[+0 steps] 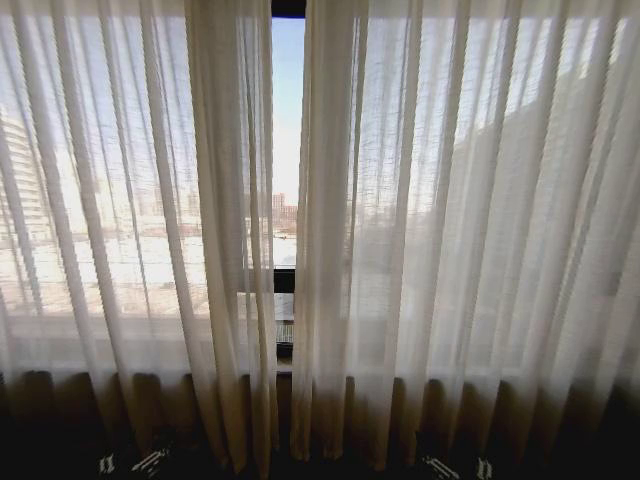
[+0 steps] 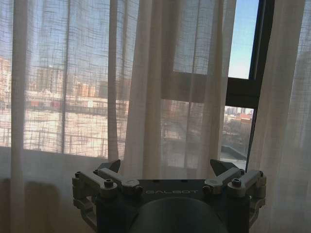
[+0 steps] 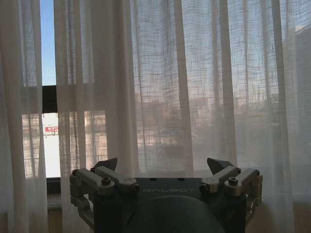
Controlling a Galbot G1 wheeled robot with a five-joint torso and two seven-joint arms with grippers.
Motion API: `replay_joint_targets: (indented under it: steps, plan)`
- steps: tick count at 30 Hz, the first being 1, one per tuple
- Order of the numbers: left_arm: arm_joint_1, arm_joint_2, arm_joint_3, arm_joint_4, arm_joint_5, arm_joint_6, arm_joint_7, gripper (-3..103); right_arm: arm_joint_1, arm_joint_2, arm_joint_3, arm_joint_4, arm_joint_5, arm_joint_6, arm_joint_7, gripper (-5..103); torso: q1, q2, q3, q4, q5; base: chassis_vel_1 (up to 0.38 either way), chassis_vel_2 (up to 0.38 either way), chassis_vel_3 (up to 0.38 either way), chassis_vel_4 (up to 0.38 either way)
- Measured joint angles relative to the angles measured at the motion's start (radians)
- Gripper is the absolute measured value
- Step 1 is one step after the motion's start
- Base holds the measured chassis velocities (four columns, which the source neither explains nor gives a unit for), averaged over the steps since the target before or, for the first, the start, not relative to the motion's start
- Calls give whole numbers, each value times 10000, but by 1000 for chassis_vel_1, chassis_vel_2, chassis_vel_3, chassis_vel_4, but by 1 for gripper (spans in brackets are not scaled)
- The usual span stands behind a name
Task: Open the curtains by pulling them apart, changing their state from closed to fully open.
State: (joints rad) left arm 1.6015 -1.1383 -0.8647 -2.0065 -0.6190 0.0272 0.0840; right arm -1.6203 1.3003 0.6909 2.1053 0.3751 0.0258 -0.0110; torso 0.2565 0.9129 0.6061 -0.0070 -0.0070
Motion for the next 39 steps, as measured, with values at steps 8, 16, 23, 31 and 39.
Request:
replay_joint_targets:
  steps: [8,16,23,31,39]
  plan:
    - [-42,11,-28,92,-5,-60,29,100,36,41,-51,-41,-63,-16,-8,100,0,0,0,0,0,-64,55,66,-60]
    - [-76,-71,30,107,9,-60,62,100,62,59,-105,-74,-81,-23,-9,100,0,0,0,-1,0,-56,78,46,-81]
    - [-79,-94,34,98,23,-56,65,100,75,71,-138,-107,-184,-23,-20,100,0,0,0,0,0,-48,85,38,-81]
    - [-91,-125,25,67,38,-40,65,100,84,108,-143,-106,-221,-35,-26,100,0,0,0,0,1,-40,71,21,-71]
    - [-48,-184,4,-40,64,-38,55,100,59,187,-192,-106,-320,-63,-75,100,-1,0,0,-1,1,-34,76,33,-80]
